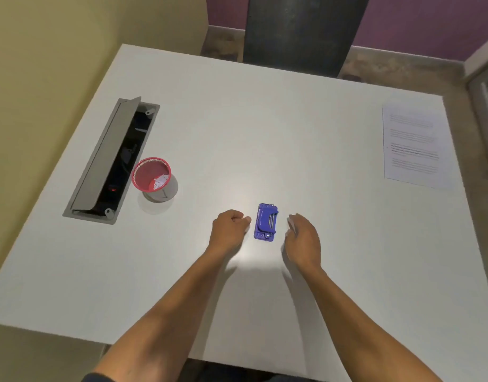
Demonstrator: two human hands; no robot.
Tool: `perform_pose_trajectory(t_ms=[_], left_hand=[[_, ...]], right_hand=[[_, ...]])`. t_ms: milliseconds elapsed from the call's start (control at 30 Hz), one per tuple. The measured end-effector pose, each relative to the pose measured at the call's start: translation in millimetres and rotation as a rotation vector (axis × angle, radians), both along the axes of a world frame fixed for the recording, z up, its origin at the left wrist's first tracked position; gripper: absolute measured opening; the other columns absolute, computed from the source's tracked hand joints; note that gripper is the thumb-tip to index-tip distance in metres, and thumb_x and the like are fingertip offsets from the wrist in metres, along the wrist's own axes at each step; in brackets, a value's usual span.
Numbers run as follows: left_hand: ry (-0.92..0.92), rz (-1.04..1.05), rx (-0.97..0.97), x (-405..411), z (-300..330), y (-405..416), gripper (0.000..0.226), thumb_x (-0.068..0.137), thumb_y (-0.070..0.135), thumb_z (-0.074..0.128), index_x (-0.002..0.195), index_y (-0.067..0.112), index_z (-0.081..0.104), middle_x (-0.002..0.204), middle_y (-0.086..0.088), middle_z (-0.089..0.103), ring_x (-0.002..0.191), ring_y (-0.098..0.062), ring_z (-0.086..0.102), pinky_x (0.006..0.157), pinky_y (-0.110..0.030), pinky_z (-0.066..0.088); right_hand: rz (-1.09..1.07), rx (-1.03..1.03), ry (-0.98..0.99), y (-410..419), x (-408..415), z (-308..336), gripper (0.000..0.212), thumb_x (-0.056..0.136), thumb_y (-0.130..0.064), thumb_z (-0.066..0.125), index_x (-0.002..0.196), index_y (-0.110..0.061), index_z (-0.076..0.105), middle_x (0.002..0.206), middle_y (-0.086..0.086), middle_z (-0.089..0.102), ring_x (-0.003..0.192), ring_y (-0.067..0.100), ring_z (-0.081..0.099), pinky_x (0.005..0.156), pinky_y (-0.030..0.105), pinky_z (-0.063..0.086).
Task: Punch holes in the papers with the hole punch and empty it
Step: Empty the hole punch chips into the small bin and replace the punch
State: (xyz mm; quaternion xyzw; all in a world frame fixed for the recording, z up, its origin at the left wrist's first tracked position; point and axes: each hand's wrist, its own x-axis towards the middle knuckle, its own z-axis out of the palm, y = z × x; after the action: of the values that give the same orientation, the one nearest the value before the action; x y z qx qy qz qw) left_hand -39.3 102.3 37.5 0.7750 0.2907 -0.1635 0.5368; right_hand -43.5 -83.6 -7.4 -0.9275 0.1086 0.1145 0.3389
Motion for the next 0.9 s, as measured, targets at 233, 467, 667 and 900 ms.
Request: perform_pose_trajectory(t_ms=[233,467,667,900], left_hand=[[0.068,-0.115,0.061,-4,-17,-35,0.023,0.09,0.026,0.062,0.106,0.01,0.063,0.093,-0.004,0.063,0.085,-0.023,0.058,0.075,-0.03,0.044],[0.038,-0.088,0.034,0,-26,-48,0.033,0.093,0.018,0.059,0.062,0.015,0.045,0.064,0.003,0.049,0.061,-0.017,0.044,0.048,-0.016,0.032],[0.052,-0.03,-0.085,-9,-28,-25,0.033,0.093,0.014,0.058,0.061,0.017,0.049,0.064,0.001,0.052,0.061,-0.017,0.044,0.061,-0.028,0.035],[0.04,0.118,-0.153,-33,-24,54,0.026,0.095,0.007,0.053,0.069,0.013,0.052,0.068,-0.005,0.055,0.061,-0.018,0.045,0.06,-0.027,0.037]], right_hand=[[0.271,-0.394,0.136,-26,-26,-22,0.055,0.103,-0.035,0.032,0.154,-0.023,0.016,0.163,0.001,0.006,0.15,0.019,0.001,0.117,0.052,0.004],[0.301,-0.375,0.114,-30,-27,-29,0.054,0.103,-0.033,0.035,0.153,-0.02,0.02,0.162,0.007,0.01,0.15,0.024,0.006,0.115,0.057,0.005],[0.304,-0.388,0.11,-30,-28,-34,0.053,0.103,-0.03,0.036,0.153,-0.018,0.021,0.162,0.008,0.012,0.149,0.027,0.008,0.114,0.059,0.008],[0.338,-0.456,0.138,-28,-28,-28,0.055,0.104,-0.025,0.032,0.155,-0.018,0.01,0.163,0.007,0.004,0.15,0.025,0.0,0.115,0.058,0.009]])
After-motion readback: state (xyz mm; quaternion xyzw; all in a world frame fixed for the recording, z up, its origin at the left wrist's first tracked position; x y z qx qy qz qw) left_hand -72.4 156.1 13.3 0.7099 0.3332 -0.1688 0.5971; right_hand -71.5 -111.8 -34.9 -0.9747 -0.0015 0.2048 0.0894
